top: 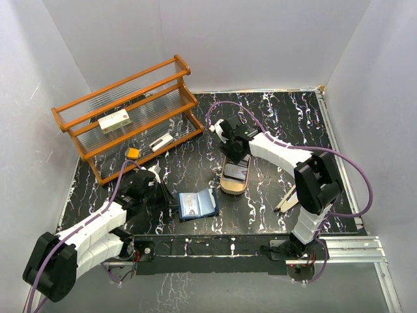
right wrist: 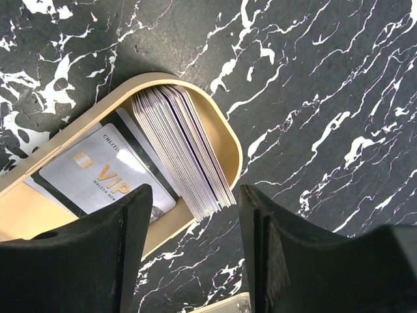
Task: Put the credit cards into the card holder
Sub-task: Pick up the credit card from the storage box.
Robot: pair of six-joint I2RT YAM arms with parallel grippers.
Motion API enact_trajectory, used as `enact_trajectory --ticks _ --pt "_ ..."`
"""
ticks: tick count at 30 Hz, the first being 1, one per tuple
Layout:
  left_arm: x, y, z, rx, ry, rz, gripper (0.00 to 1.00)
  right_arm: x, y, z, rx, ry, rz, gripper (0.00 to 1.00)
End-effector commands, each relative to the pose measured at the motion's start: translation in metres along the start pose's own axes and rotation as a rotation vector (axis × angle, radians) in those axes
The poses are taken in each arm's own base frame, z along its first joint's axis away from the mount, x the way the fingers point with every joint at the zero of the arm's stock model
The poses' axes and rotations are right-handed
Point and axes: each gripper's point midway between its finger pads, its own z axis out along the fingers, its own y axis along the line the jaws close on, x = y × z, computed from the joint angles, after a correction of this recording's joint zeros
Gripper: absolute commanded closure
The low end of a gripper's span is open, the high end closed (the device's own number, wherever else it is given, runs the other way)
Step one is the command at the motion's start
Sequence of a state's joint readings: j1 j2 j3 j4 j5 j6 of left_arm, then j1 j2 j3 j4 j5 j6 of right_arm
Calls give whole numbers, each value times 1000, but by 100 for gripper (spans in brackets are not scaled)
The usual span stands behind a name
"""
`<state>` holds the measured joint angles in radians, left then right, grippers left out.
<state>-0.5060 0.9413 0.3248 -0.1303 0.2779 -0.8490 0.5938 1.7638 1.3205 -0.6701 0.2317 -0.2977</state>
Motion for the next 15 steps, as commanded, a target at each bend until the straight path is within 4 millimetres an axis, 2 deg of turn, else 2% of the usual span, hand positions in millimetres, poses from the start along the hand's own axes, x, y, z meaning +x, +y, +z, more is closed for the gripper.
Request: enact_trajectory --ticks 1,8,15 --pt "2 -2 -1 14 10 -3 100 -13 -5 -7 12 -72 5 46" --pt "3 0 -2 8 8 -4 100 -13 -12 -4 80 -68 -7 48" --pt "3 0 0 10 12 -11 100 -17 -4 -1 64 -93 -16 48"
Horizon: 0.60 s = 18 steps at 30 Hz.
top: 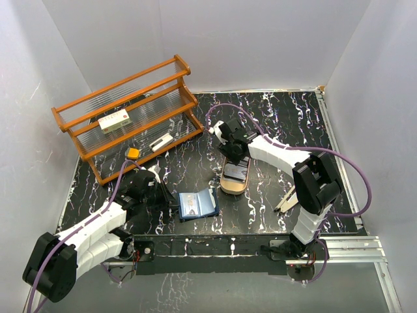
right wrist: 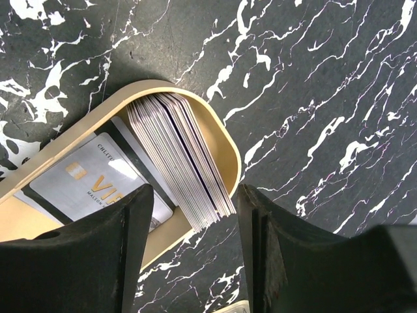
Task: Put the credit cards into the card holder
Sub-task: Pick up the credit card from the storage box.
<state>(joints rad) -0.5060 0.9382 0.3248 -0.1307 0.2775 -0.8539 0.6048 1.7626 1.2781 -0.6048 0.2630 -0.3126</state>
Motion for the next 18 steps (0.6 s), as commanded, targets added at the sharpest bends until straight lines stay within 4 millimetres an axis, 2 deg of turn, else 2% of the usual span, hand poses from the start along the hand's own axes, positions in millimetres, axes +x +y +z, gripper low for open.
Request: enact_trajectory --ticks 1,6,12,18 --pt "4 1 0 7 15 -7 100 -17 -3 -7 33 -75 -1 47" --pt "5 2 -1 5 9 -12 100 -16 -1 -7 75 -66 -27 46" --pt "7 5 -2 8 0 -21 100 -7 -12 0 196 -16 -45 47" --pt "8 6 -3 5 3 -18 100 -7 -12 -3 198 -33 -47 52"
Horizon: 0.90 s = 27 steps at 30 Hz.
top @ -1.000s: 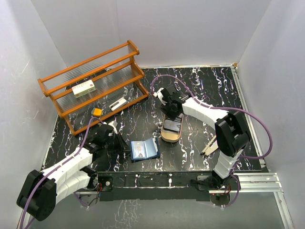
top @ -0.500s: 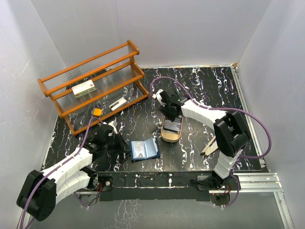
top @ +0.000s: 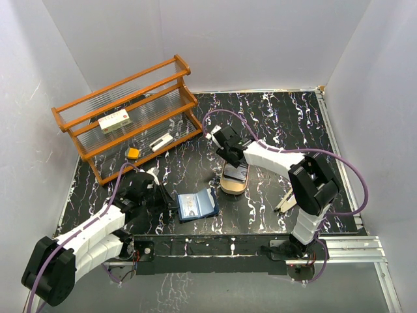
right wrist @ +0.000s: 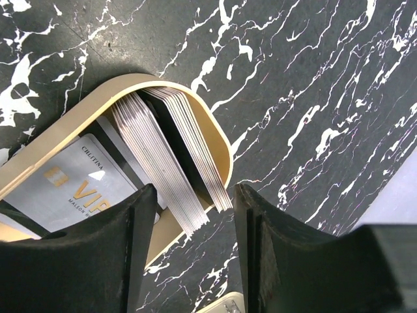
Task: Put the credit cards into the card holder
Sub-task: Pick up the credit card from the storage box.
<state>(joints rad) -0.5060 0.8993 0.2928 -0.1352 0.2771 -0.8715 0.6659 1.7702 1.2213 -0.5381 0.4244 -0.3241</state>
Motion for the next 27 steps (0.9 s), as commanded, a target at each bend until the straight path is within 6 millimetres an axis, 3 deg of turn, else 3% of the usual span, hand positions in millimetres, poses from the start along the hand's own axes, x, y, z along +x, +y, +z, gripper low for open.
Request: enact_trajectory --ticks 1,5,27 --pt "2 1 -2 5 3 0 100 -12 -14 -5 70 -51 17 54" --pt "2 -1 -1 17 2 -7 100 -18 -20 -15 74 -84 35 59" --pt "3 -1 -4 16 2 -9 100 -15 -18 -22 54 -92 43 84"
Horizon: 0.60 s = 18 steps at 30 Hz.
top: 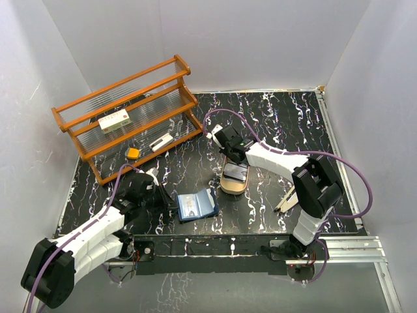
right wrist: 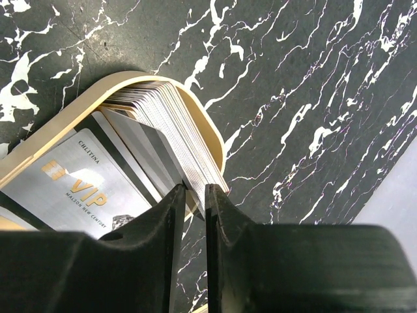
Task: Put the credit cards into the card holder
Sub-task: Pick up the credit card from the storage box.
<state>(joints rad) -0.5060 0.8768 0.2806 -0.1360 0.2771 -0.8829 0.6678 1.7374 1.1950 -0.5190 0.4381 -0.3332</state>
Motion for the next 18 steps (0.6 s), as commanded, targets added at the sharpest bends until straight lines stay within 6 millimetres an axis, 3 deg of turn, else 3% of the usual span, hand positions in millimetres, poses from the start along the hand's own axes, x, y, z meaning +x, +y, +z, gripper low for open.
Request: enact_trajectory --ticks 1,8,15,18 --pt "2 -2 -3 11 7 1 100 -15 -13 -15 33 -71 44 86" --pt "2 -4 -5 18 8 2 100 -19 -13 -22 10 -80 50 98" --pt "-1 -10 -5 22 13 5 100 -20 -5 -35 -65 -90 61 100" --pt "-4 -13 -6 18 10 12 94 -20 0 -41 -103 -107 65 100"
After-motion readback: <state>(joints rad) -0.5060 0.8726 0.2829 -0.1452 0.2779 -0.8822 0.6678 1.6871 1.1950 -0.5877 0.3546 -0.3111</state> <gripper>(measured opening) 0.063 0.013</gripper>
